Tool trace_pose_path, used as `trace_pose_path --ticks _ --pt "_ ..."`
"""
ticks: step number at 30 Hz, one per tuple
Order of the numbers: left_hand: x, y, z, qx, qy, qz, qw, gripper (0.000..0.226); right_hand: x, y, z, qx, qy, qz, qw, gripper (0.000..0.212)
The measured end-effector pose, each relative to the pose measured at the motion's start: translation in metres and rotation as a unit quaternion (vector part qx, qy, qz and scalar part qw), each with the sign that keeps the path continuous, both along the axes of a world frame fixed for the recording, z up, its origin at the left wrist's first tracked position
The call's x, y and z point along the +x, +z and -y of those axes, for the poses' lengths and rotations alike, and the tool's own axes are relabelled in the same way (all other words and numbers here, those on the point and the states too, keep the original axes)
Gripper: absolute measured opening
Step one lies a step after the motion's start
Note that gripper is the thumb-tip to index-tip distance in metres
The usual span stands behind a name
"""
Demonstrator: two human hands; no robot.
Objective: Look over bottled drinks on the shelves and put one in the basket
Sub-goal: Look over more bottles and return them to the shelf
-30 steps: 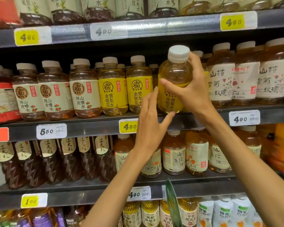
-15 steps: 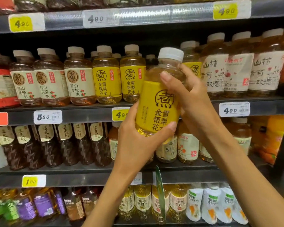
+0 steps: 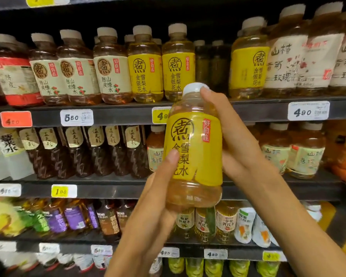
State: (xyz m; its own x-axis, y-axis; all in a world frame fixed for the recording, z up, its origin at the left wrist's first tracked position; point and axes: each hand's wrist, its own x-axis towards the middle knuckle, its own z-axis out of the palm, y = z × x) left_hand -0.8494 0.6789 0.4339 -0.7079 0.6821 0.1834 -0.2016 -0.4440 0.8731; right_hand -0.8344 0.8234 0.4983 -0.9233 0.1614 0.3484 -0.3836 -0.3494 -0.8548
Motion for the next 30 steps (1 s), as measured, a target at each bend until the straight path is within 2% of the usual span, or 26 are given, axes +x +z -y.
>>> trace_pose_path --ticks 4,7,9,12,14,16,18,20,22,24,27,30 --pt "-0.006 0.000 0.005 0.062 -0.073 0.052 0.994 0.075 -0.005 0.000 0.003 0.000 0.033 0.028 0.999 0.050" --pt "-0.006 0.000 0.008 0.113 -0.210 0.135 0.962 0.078 -0.013 0.001 0.003 -0.053 0.079 0.054 0.994 0.057" --pt "-0.005 -0.006 0.009 0.126 -0.253 0.148 0.948 0.078 -0.017 0.000 0.006 -0.074 0.088 0.046 0.992 0.053" --pt "-0.008 -0.014 0.009 0.084 -0.172 0.115 0.975 0.079 -0.017 0.001 0.010 -0.074 0.076 0.002 0.994 0.036" --pt "-0.016 -0.015 0.013 0.027 -0.075 0.038 0.996 0.073 -0.013 0.006 0.009 -0.046 0.037 -0.010 0.998 0.031" --pt "-0.021 -0.009 0.015 -0.014 -0.020 -0.038 0.999 0.070 -0.011 0.011 0.008 0.004 -0.036 -0.009 0.999 0.029" --pt "-0.020 -0.004 0.013 -0.031 -0.006 -0.103 0.994 0.060 -0.012 0.014 0.008 0.031 -0.089 0.008 0.996 0.027" --pt "-0.015 -0.003 0.008 -0.021 -0.003 -0.119 0.993 0.044 -0.013 0.017 0.008 0.049 -0.101 0.029 0.993 0.028" --pt "-0.014 -0.005 0.006 0.012 -0.011 -0.089 0.996 0.041 -0.013 0.020 0.005 0.056 -0.086 0.040 0.994 0.031" --pt "-0.017 -0.005 0.006 0.057 -0.055 -0.019 0.997 0.054 -0.012 0.021 0.002 0.043 -0.049 0.036 0.997 0.037" --pt "-0.018 -0.002 0.004 0.102 -0.155 0.087 0.979 0.074 -0.014 0.018 0.006 -0.016 0.045 0.022 0.999 0.044" --pt "-0.017 -0.004 0.000 0.113 -0.179 0.113 0.971 0.079 -0.020 0.016 0.011 -0.072 0.089 0.004 0.993 0.046"
